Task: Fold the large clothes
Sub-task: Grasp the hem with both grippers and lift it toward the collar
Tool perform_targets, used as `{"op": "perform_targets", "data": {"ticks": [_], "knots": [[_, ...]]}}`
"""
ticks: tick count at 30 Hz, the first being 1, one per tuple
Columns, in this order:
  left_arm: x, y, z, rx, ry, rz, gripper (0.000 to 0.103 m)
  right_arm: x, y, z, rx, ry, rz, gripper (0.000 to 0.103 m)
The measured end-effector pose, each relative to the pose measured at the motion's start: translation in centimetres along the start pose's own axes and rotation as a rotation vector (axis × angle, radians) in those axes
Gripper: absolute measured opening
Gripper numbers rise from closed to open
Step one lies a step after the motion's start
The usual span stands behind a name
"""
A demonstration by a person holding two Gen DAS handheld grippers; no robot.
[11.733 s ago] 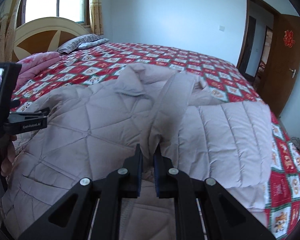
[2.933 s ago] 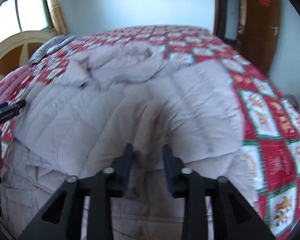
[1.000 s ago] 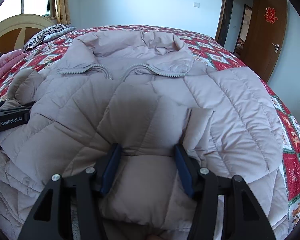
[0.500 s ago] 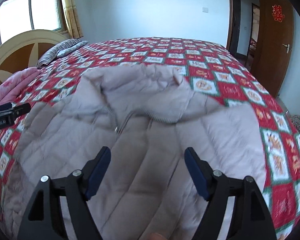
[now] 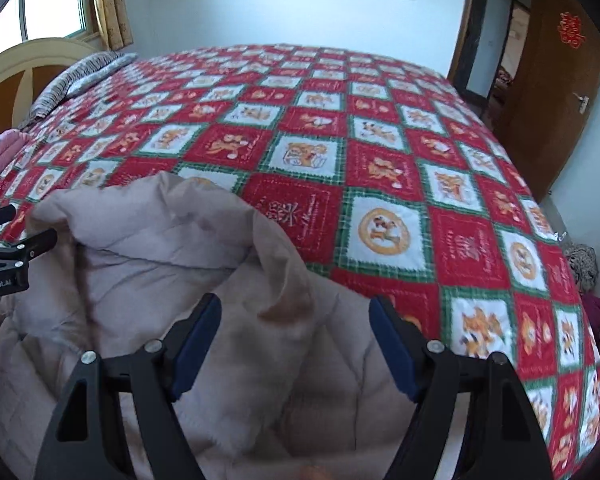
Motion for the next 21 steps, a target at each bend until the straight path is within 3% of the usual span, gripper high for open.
{"op": "perform_targets", "data": {"ticks": [2, 3, 4, 5, 6, 7, 8, 16, 21], "knots": [[-0.4, -0.3, -0.8, 0.003, 0.004, -0.014, 0.102, -0.2, -0.6, -1.2, 0.016, -0.001, 0.021, 0.076], [-0.7, -0.4, -1.0, -0.002, 0.006, -0.022, 0.101, -0.1, -0.8, -1.8, 0.023, -0.004, 0.034, 0.061], [-0.8, -0.5, -1.1, -0.010, 0.009, -0.030, 0.088, -0.1, -0.9, -2.1, 0.031, -0.011, 0.043, 0.050], [-1.0, -0.6, -1.1, -0.014, 0.014, -0.042, 0.076, 0.0, -1.0, -2.4, 0.043, -0.021, 0.051, 0.027], [-1.4, -0.5, -1.3, -0.001, 0.042, -0.061, 0.049, 0.0, -1.0, -2.4, 0.047, -0.030, 0.059, 0.015], [-1.6, -0.4, -1.4, 0.013, 0.079, -0.067, 0.021, 0.1, -0.9, -2.1, 0.038, -0.033, 0.069, 0.013], [-1.8, -0.4, -1.3, 0.020, 0.107, -0.068, 0.012, 0.3, -1.0, -1.9, 0.028, -0.027, 0.083, 0.009], [-0.8, 0.3, 3.7, -0.091, 0.119, -0.083, 0.003, 0.1, 0.1, 3.0, -0.074, 0.002, 0.119, 0.004], [-0.3, 3.1, 4.3, -0.083, 0.117, -0.121, 0.003, -0.3, 2.6, 3.0, -0.037, 0.022, 0.137, 0.004]]}}
Point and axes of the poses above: each gripper's, at about its wrist camera, not at the fingertips, and z roughly against the way its jaws point, x to its left, y to its underside, the point moved 6 cm from there along -z, roughly the way its jaws point, and after that the axes turned 4 degrees about -y, right-handed, at the moved point
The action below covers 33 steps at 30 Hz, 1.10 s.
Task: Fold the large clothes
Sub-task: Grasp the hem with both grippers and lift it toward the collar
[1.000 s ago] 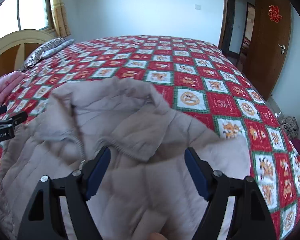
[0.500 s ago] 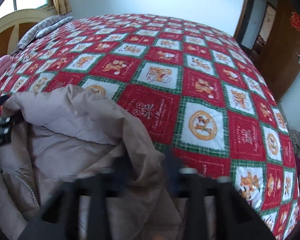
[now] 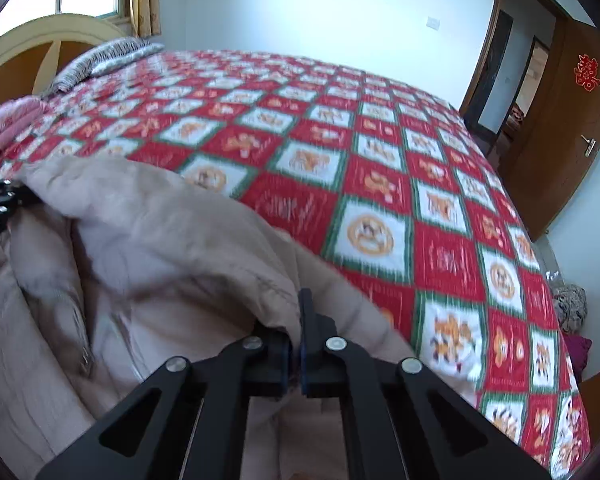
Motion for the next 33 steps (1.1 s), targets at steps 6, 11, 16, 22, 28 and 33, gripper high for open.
{"op": "perform_targets", "data": {"ticks": [6, 11, 16, 22, 28, 33], "knots": [[-1.4, 3.6, -1.2, 0.046, -0.006, -0.046, 0.002, 0.4, 2.2, -1.6, 0.062, 0.043, 0.015, 0.003], [-1.9, 4.6, -2.2, 0.054, -0.035, -0.070, 0.002, 0.3, 2.9, -1.6, 0.096, 0.036, 0.012, 0.004], [-1.6, 4.6, -2.3, 0.050, -0.027, -0.059, 0.002, -0.4, 3.7, 1.0, 0.083, 0.042, -0.009, 0.048], [-1.7, 4.7, -2.3, 0.040, -0.037, -0.058, 0.002, -1.2, 1.7, 5.9, -0.098, 0.080, -0.164, 0.052], [-2.2, 4.8, -2.1, 0.024, -0.080, -0.104, 0.002, 1.8, -3.0, 3.4, -0.150, -0.081, -0.236, 0.052], [-1.8, 4.7, 0.1, -0.011, -0.103, -0.121, 0.003, 4.4, -1.3, -2.9, 0.052, -0.061, -0.157, 0.050]]}}
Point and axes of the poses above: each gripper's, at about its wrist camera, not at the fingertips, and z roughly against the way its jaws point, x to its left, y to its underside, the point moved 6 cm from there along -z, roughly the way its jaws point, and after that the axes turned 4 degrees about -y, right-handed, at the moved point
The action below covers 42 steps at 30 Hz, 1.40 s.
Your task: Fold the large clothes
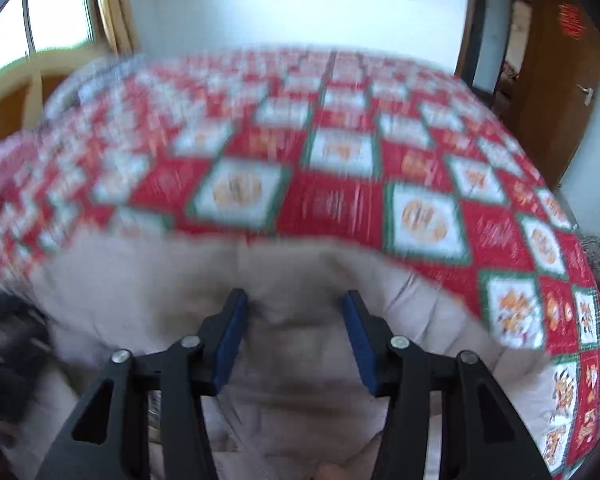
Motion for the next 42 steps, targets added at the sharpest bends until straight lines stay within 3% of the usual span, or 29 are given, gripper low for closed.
{"op": "perform_targets", "data": {"ticks": [2, 3, 5, 6, 7, 10, 15, 18, 21, 24, 30, 35, 42], "knots": [[0.4, -0.1, 1.3, -0.005, 0.016, 0.010, 0.004, -0.1, 1.2, -0.7, 0.005, 0.004, 0.017, 0.050], [0.8, -0.2, 2.4, -0.024, 0.029, 0.022, 0.011, -0.1, 1.6, -0.6, -0.001, 0.013, 0.028, 0.048], [1.7, -0.5, 3.7, -0.051, -0.002, 0.048, 0.042, -0.3, 1.9, -0.5, -0.008, 0.018, 0.031, 0.048], [2.7, -1.0, 4.8, -0.084, -0.022, 0.090, 0.074, -0.3, 2.0, -0.5, -0.008, 0.017, 0.033, 0.048], [3.5, -1.4, 5.6, -0.121, -0.036, 0.129, 0.093, -0.4, 2.1, -0.5, -0.008, 0.016, 0.034, 0.048], [4.5, -3.3, 7.1, -0.192, -0.053, 0.198, 0.094, -0.4, 2.2, -0.6, -0.007, 0.018, 0.039, 0.048], [2.7, -7.5, 5.1, -0.160, -0.034, 0.262, 0.094, -0.2, 2.6, -0.4, -0.013, 0.023, 0.042, 0.048], [0.3, -8.4, 2.2, -0.119, -0.059, 0.228, 0.094, -0.2, 2.8, -0.4, -0.003, 0.019, 0.053, 0.048], [-1.8, -6.8, -1.7, -0.003, -0.098, 0.181, 0.094, -0.3, 2.9, -0.2, 0.004, 0.015, 0.068, 0.048], [-2.2, -5.1, -3.5, 0.042, -0.095, 0.184, 0.094, -0.4, 2.8, 1.1, 0.002, 0.010, 0.064, 0.048], [-2.2, -4.6, -4.4, 0.050, -0.077, 0.200, 0.094, -0.3, 0.2, 4.4, -0.182, -0.011, 0.000, 0.053], [-2.4, -4.3, -4.7, 0.042, -0.096, 0.199, 0.094, -0.4, 1.3, -0.8, -0.064, -0.002, 0.013, 0.055], [-3.2, -4.2, -5.4, 0.052, -0.109, 0.169, 0.096, -0.4, 2.2, -2.2, -0.034, 0.015, 0.035, 0.055]]}}
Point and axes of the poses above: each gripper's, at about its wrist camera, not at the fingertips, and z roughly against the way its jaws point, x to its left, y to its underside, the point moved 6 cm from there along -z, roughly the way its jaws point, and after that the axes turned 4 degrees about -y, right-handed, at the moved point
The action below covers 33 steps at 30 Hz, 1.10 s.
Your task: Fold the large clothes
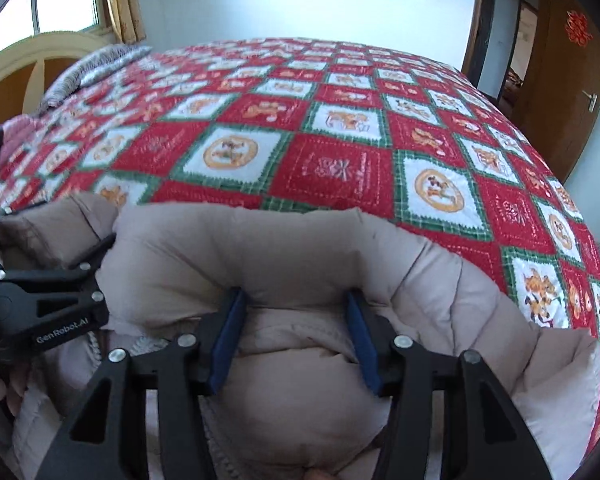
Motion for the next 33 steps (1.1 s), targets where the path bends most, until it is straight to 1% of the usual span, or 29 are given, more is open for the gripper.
{"op": "perform_targets", "data": {"ticks": [4, 10, 15, 20, 33], "knots": [[0.15, 0.21, -0.46, 0.019, 0.008, 0.013, 0.098, 0.11, 0.37, -0.33, 0.005, 0.020, 0.009, 0.055], [0.16, 0.23, -0.87, 0.031, -0.008, 0.014, 0.102, 0.20, 0.71, -0.52, 0.011, 0.041, 0.008, 0.055], [0.12, 0.29, -0.91, 0.031, -0.016, 0.009, 0.102, 0.34, 0.77, -0.57, 0.013, 0.053, 0.014, 0.055], [-0.28, 0.21, -0.81, 0.020, -0.053, -0.020, 0.102, 0.40, 0.80, -0.65, 0.010, 0.060, 0.018, 0.055], [-0.21, 0.22, -1.05, 0.024, -0.043, -0.010, 0.102, 0.44, 0.77, -0.79, 0.011, 0.062, 0.020, 0.055]]}}
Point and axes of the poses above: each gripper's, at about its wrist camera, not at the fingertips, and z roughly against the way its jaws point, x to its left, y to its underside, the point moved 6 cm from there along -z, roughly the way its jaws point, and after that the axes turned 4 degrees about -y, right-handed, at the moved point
